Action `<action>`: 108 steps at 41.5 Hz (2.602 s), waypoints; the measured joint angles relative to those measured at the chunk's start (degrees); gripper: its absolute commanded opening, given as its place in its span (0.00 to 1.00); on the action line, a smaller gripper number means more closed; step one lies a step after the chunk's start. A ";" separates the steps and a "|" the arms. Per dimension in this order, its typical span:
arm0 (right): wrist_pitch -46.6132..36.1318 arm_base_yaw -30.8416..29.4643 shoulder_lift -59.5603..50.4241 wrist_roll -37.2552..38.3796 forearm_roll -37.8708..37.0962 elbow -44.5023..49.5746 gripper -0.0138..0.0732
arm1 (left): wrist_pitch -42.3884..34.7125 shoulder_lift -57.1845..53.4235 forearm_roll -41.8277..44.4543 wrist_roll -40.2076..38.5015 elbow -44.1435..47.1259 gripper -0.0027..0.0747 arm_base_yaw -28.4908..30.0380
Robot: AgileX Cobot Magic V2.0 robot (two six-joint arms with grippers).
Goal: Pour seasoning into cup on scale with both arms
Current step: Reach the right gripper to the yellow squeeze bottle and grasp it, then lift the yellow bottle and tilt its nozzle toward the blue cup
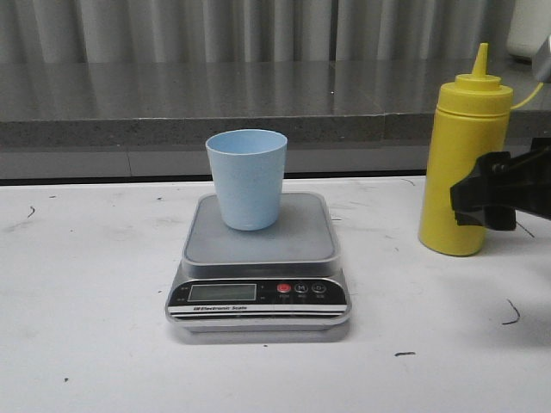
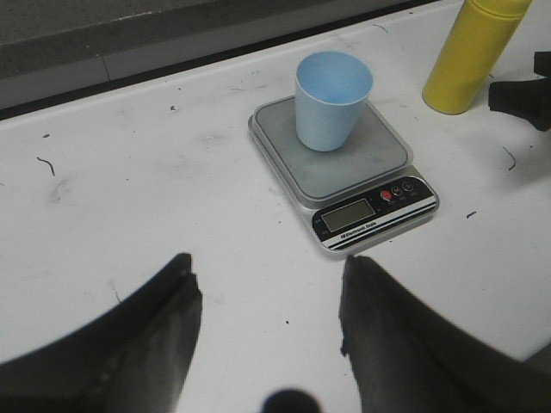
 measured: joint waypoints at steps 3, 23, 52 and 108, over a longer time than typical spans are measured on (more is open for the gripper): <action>-4.39 0.00 1.66 0.00 0.00 0.00 0.92 | 0.00 0.00 0.00 0.00 0.00 0.51 0.00; -11.42 0.00 13.83 1.75 1.35 -9.03 0.92 | 0.00 0.00 0.00 0.00 0.00 0.51 0.00; -10.45 0.00 22.65 1.75 1.97 -17.31 0.60 | 0.00 0.00 0.00 0.00 0.00 0.51 0.00; 75.53 21.04 10.37 -6.11 -67.65 -46.43 0.60 | 0.00 0.00 0.00 0.00 0.00 0.51 0.00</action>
